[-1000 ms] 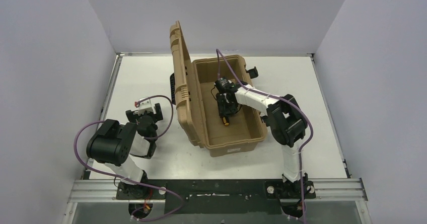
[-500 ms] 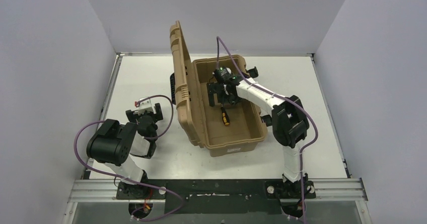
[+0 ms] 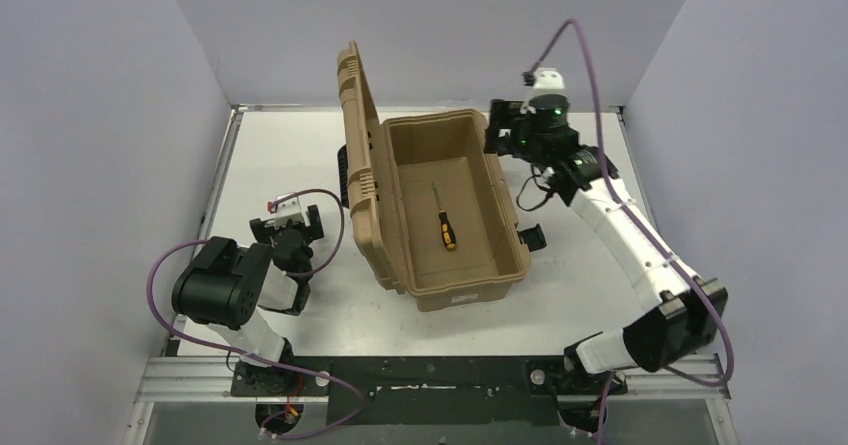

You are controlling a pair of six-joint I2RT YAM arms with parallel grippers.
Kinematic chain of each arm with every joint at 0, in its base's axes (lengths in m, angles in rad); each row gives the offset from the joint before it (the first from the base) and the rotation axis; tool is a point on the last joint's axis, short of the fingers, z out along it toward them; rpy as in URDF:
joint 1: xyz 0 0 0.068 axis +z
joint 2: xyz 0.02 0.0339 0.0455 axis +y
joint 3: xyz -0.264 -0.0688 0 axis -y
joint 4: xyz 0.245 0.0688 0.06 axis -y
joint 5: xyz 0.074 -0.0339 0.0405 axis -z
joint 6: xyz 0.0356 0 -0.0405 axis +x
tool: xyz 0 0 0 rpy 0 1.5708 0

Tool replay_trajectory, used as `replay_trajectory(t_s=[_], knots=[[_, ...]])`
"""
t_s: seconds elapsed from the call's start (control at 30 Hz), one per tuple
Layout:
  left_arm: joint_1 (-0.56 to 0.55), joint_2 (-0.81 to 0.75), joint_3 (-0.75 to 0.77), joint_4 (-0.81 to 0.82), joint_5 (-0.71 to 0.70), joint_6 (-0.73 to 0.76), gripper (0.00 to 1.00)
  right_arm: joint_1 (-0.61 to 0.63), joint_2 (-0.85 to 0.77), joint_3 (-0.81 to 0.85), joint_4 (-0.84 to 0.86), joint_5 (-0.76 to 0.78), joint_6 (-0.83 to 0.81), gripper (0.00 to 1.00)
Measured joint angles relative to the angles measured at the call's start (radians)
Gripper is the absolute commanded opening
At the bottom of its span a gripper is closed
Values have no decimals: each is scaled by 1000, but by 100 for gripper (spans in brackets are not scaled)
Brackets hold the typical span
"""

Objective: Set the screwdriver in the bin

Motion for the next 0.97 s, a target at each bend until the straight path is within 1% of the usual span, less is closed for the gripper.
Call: replay_trajectory(t_s=[0.1,0.23,0.37,0.5,0.6,0.73,0.97], knots=[[0,0,0,0,0,0,97,-114,-150,-183,115,48,-32,100],[0,0,0,0,0,0,97,-207,-264,-417,257,86,-93,100],[0,0,0,-1,0,-4,97,-303,-333,-652,410,70,-157,100],[0,-4,0,-14,0,-8,97,-415,-403,-935,635,43,-231,100],[0,-11,0,-36,0,-12,97,-463,-418,-1122,806,14,-281,100],[0,-16,0,-46,0,-13,97,-502,-396,-1246,935,-39,-299,100],[3,-16,0,-45,4,-13,97,-512,-387,-1287,1106,-93,-299,100]])
